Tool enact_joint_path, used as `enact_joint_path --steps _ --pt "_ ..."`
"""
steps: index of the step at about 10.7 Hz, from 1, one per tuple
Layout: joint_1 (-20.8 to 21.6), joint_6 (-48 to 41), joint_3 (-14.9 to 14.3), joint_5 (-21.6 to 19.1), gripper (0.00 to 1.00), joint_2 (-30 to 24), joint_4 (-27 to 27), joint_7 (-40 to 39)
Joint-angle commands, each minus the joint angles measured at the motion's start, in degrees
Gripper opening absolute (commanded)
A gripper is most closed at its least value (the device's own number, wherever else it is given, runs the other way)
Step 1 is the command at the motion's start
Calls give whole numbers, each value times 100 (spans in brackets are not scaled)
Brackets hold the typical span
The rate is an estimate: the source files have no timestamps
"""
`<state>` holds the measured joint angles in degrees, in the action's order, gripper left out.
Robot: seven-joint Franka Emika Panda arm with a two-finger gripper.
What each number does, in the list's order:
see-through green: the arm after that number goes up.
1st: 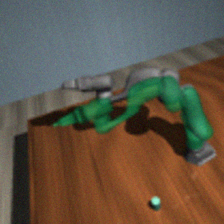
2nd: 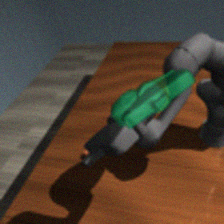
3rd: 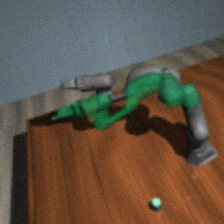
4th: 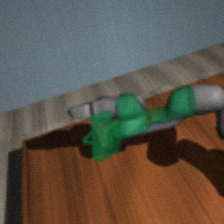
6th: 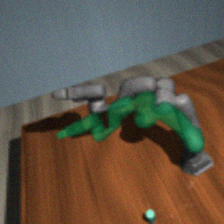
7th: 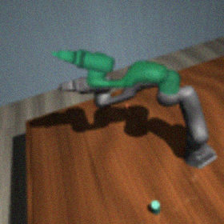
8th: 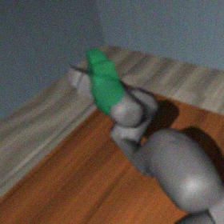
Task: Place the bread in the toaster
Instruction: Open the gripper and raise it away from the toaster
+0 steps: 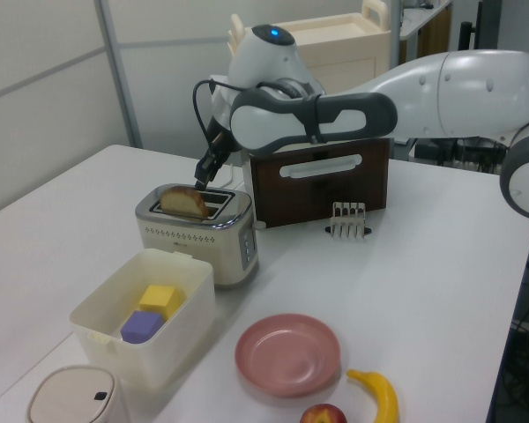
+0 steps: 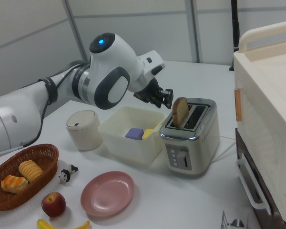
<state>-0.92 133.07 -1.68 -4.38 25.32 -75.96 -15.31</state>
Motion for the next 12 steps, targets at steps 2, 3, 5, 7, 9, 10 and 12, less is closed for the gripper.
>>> enact_joint_path --steps 2,3,5,7,9,10,12 --pt "74 -623 -60 -72 100 -439 -217 159" --pt "100 -1025 -69 -37 100 -571 -278 177" --pt "101 -2541 -86 -19 100 -922 -288 186" --pt "118 -3827 -61 462 100 -1230 -279 412" --pt "127 -4402 -17 789 100 -1458 -297 704" --pt "109 -4700 -16 781 100 -1608 -392 739" --pt "74 -4782 -51 798 100 -1881 -743 896"
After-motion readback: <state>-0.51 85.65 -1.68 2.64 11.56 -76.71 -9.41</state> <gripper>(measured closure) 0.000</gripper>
